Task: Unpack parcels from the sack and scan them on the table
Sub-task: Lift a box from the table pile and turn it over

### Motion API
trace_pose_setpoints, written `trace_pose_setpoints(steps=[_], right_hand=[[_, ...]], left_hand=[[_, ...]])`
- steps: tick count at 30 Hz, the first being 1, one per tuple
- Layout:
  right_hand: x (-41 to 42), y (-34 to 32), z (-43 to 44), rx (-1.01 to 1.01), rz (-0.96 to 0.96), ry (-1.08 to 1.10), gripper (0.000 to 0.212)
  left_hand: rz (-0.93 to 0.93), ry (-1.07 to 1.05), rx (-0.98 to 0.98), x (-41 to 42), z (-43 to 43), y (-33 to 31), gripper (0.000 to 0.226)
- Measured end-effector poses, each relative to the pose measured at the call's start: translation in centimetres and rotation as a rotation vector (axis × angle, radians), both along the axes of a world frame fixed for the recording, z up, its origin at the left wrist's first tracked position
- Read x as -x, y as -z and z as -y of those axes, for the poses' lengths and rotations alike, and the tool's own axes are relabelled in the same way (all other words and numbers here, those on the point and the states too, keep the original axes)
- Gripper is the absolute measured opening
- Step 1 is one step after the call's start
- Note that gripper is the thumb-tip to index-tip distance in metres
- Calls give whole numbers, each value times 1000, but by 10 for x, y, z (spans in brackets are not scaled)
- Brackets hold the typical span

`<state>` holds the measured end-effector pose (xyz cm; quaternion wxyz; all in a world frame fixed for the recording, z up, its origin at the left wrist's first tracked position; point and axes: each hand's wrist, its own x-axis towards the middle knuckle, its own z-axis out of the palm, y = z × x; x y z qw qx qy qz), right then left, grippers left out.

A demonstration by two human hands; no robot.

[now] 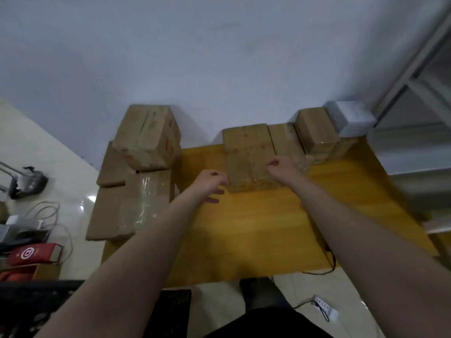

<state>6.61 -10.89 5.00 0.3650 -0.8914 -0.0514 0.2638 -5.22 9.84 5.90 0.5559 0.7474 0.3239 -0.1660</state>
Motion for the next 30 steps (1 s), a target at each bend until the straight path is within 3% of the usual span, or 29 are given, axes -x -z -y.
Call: trace_pose_setpoints(steps=[3,8,15,19,24,30], right_hand=[[-67,18,-17,-8,-70,9,28],[-154,49,-37,-24,-143,13,50],[-220,106,-59,-11,-284,106,77],[-232,127,-77,103,-323,96,89],[-239,139,-84,119,-317,109,74],[-220,142,-101,64,-342,157,66]], left_hand=[[-63,-52,-14,-70,-9,21,5],[-126,-139,32,-158,-18,55,24],[-159,-240,55,-224,-33,101,70],[-183,-235,156,-239,-40,119,60],[-327,-266,200,-240,-63,127,36],[-334,-377,245,-213,-78,127,66]])
